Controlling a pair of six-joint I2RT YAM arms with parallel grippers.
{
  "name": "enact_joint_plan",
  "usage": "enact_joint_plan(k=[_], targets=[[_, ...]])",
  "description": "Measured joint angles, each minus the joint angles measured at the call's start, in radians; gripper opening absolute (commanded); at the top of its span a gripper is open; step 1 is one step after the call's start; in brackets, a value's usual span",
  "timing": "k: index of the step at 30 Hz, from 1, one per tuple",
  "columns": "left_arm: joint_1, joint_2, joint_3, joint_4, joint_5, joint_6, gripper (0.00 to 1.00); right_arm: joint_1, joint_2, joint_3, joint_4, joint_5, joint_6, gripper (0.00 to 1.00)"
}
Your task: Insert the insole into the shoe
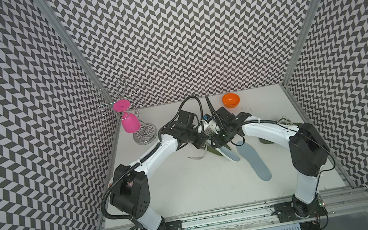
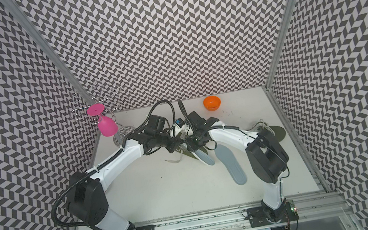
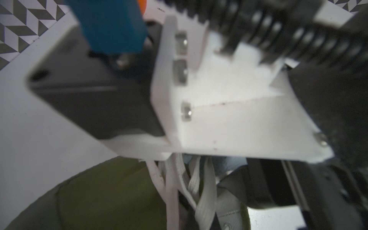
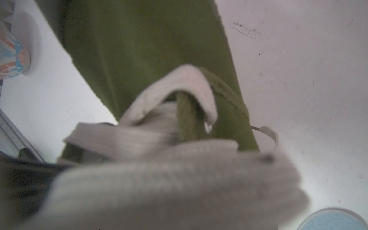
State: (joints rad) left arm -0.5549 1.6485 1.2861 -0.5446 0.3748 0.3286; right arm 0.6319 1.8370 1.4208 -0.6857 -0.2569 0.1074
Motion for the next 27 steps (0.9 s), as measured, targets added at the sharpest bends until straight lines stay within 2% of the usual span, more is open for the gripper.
enact_joint_plan(k=[5,9,11,23,27], targets=[[0.054,0.026,-0.011,0.020,0.067,-0.029,0.01,0.000,0.011,-0.009,0.061,0.006,-0.019,0.41],[0.067,0.040,-0.039,0.040,0.076,-0.033,0.01,0.000,0.016,-0.017,0.105,-0.012,-0.032,0.62],[0.066,0.044,-0.051,0.048,0.080,-0.036,0.01,0.000,0.016,-0.018,0.120,-0.024,-0.035,0.66],[0.078,0.112,-0.055,0.077,0.071,-0.107,0.01,-0.018,0.009,-0.074,0.151,-0.083,-0.005,0.77],[0.078,0.112,-0.055,0.084,0.061,-0.117,0.01,-0.035,-0.018,-0.074,0.132,-0.106,0.004,0.78]])
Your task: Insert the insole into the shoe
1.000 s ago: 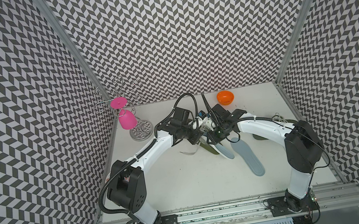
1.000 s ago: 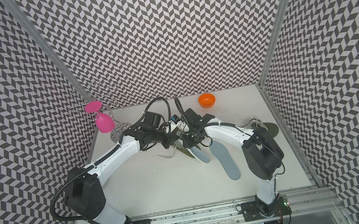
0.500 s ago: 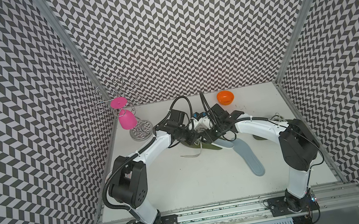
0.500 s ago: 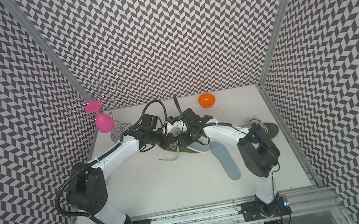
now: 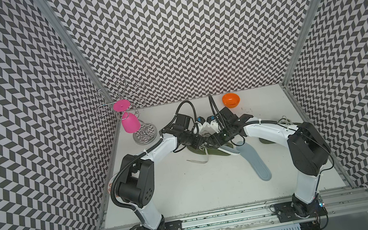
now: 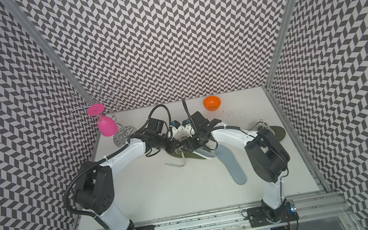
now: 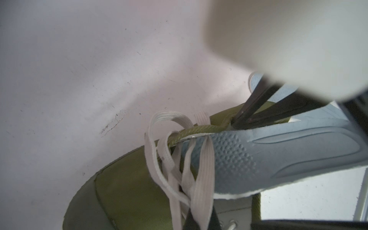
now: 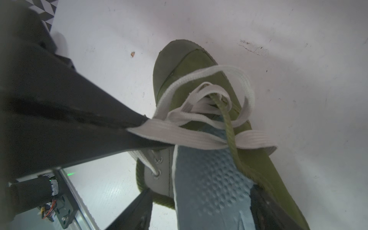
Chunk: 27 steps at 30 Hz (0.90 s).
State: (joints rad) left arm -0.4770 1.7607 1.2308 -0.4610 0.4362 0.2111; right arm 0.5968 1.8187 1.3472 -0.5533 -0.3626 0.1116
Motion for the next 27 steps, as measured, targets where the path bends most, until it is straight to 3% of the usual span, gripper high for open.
enact_joint_plan(k=[8,13,17,27], targets=[[0.000,0.008,0.008,0.004,-0.024,-0.006,0.01,-0.053,-0.117,-0.023,-0.026,-0.036,0.085,0.76],[0.000,0.009,0.010,0.005,-0.031,-0.013,0.01,-0.196,-0.270,-0.170,-0.037,-0.056,0.204,0.74],[-0.006,0.009,0.012,0.006,-0.039,-0.023,0.01,-0.301,-0.306,-0.292,-0.036,-0.114,0.283,0.73],[-0.027,0.009,0.012,0.028,-0.080,-0.031,0.01,-0.298,-0.315,-0.484,0.101,-0.336,0.514,0.70]])
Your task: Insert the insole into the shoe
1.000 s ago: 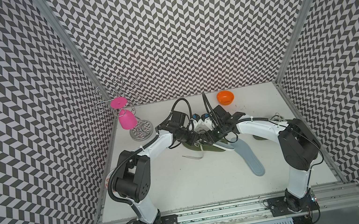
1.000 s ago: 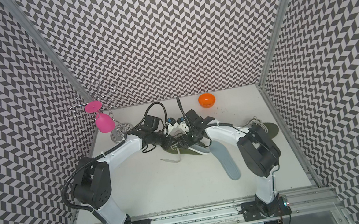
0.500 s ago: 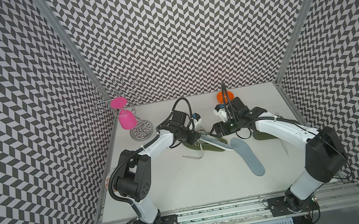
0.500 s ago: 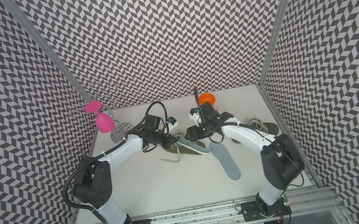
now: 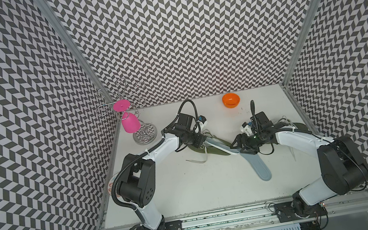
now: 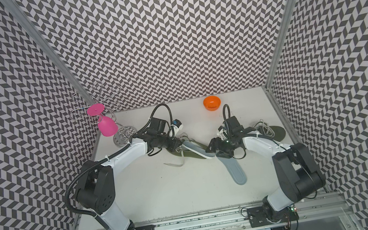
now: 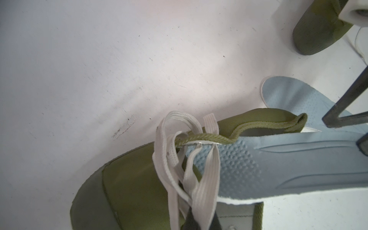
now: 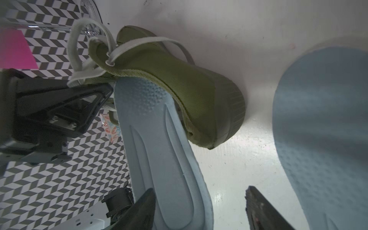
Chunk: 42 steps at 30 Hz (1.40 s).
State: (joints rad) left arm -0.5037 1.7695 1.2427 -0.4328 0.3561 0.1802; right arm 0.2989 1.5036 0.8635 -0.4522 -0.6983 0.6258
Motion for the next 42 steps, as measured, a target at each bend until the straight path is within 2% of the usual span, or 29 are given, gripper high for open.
enact_joint_plan(k=[8,17,20,24,26,37,42], targets=[[-0.003,0.000,0.004,0.005,-0.013,-0.003,0.01,0.012,-0.013,-0.072,0.129,-0.110,0.132,0.64],[-0.008,0.013,0.020,0.007,-0.030,-0.005,0.00,0.053,-0.011,-0.076,0.235,-0.159,0.231,0.56],[-0.007,0.013,0.024,0.007,-0.035,-0.010,0.00,0.058,-0.009,-0.076,0.246,-0.157,0.242,0.48],[-0.007,0.013,0.024,0.008,-0.039,-0.017,0.00,0.058,-0.009,-0.078,0.254,-0.141,0.253,0.25],[-0.007,0.013,0.024,0.009,-0.038,-0.017,0.00,0.058,-0.009,-0.081,0.256,-0.129,0.257,0.17],[-0.007,-0.003,0.014,0.018,-0.018,-0.011,0.00,0.058,-0.009,-0.074,0.243,-0.075,0.243,0.07],[-0.007,-0.029,0.008,0.019,-0.010,0.010,0.01,0.058,-0.009,-0.007,0.194,-0.043,0.198,0.03]])
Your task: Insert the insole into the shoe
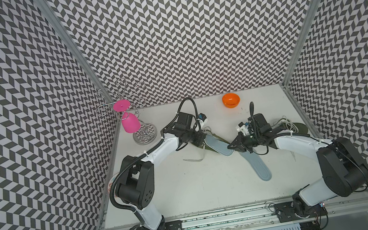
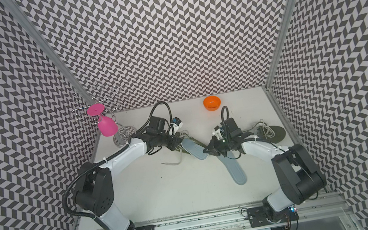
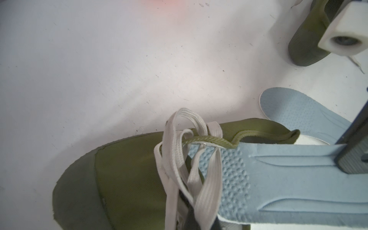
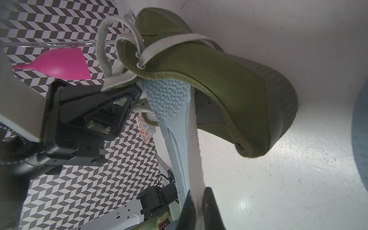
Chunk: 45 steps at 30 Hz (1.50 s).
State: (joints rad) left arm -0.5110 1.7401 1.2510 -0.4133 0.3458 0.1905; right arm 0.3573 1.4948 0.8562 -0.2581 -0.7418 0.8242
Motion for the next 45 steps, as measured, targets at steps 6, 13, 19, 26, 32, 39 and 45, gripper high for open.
enact_joint_plan(k=[6,13,19,26,32,39,45], targets=[[0.001,-0.004,0.000,-0.003,0.000,0.022,0.01,0.029,0.005,0.145,-0.151,0.126,-0.168,0.01],[0.001,-0.003,0.002,-0.008,0.011,0.023,0.01,0.077,0.053,0.201,-0.303,0.312,-0.324,0.01],[-0.001,-0.003,0.002,-0.020,0.045,0.048,0.01,0.074,0.071,0.233,-0.352,0.424,-0.380,0.01],[-0.015,-0.003,0.008,-0.031,0.047,0.076,0.01,0.102,0.105,0.350,-0.399,0.475,-0.425,0.01],[-0.015,-0.003,0.020,-0.037,0.037,0.086,0.01,0.150,0.179,0.428,-0.423,0.540,-0.484,0.02],[-0.015,-0.003,0.020,-0.036,0.064,0.106,0.01,0.169,0.182,0.428,-0.401,0.572,-0.545,0.02],[0.015,-0.003,0.020,-0.036,0.122,0.111,0.01,0.171,0.182,0.429,-0.369,0.568,-0.592,0.01]])
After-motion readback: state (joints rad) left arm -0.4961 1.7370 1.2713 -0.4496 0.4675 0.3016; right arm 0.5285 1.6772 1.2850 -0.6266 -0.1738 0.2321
